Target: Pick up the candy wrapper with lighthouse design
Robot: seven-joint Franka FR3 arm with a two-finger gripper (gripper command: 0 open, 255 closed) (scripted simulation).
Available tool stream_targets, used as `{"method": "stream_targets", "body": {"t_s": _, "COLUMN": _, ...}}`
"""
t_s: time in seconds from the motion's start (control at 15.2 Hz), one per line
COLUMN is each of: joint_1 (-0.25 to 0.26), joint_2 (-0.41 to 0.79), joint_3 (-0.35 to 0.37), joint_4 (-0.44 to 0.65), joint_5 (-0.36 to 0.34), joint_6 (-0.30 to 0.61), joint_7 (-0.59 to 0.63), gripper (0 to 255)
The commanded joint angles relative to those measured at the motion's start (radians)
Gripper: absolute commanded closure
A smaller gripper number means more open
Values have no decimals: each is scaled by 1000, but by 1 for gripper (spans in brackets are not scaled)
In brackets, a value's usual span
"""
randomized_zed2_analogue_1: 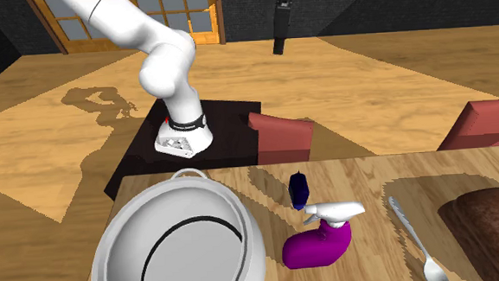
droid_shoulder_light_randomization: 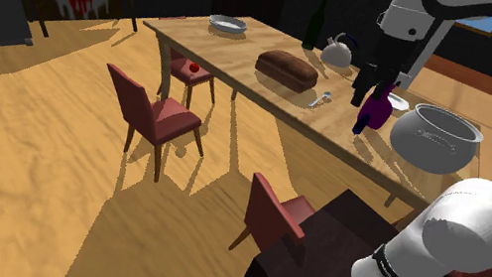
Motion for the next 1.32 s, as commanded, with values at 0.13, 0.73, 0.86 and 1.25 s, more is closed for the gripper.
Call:
{"method": "stream_targets", "body": {"t_s": 0.13, "joint_1": -18, "joint_2": 20, "joint_3": -35, "joint_4": -17, "joint_5": -29, "joint_6": 42, "joint_7": -31, "gripper": 0}}
{"method": "stream_targets", "body": {"t_s": 0.73, "joint_1": -90, "joint_2": 171, "joint_3": -195, "joint_4": -35, "joint_5": -139, "joint_6": 244, "joint_7": -165, "gripper": 0}}
{"method": "stream_targets", "body": {"t_s": 0.86, "joint_1": -103, "joint_2": 216, "joint_3": -231, "joint_4": -26, "joint_5": -155, "joint_6": 290, "joint_7": -195, "gripper": 0}}
{"method": "stream_targets", "body": {"t_s": 1.25, "joint_1": -132, "joint_2": 376, "joint_3": -338, "joint_4": 28, "joint_5": -174, "joint_6": 423, "joint_7": -290, "gripper": 0}}
